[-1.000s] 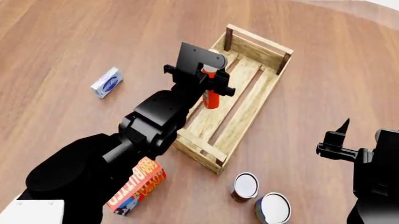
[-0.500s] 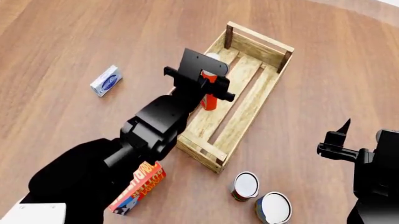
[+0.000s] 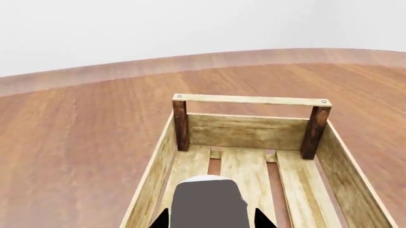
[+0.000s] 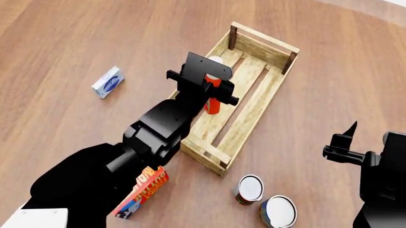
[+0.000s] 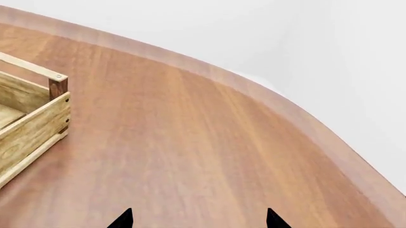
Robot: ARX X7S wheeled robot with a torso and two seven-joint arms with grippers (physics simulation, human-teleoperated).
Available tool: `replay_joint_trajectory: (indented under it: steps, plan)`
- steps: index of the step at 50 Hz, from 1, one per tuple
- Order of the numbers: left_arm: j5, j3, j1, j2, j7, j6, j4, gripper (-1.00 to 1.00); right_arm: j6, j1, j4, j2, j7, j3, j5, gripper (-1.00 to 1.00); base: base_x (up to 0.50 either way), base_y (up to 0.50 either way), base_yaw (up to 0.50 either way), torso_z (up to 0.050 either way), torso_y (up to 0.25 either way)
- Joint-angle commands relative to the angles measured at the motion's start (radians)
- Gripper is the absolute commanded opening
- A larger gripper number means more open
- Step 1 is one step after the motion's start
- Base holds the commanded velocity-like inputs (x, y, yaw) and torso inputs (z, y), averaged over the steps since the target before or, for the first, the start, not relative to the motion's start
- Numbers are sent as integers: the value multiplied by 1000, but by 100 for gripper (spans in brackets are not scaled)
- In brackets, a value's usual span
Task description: Pick up the ketchup, and put it in the wooden tray.
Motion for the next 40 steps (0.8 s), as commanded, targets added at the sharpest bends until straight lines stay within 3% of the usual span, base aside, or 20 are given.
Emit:
replay_joint_trajectory:
  steps: [1, 30, 40]
  plan:
    - [-14, 1, 2, 0, 1, 0, 1, 100, 4, 0, -1, 1, 2, 0, 3, 100, 0, 0, 0, 0, 0]
    - [-23, 2, 3, 0, 9, -38, 0, 100, -16, -3, 4, 3, 1, -2, 6, 100, 0, 0, 0, 0, 0]
    - [-26, 3, 2, 0, 19, -57, 4, 100, -30, -5, 6, 4, 0, -3, 6, 100, 0, 0, 0, -25, 229]
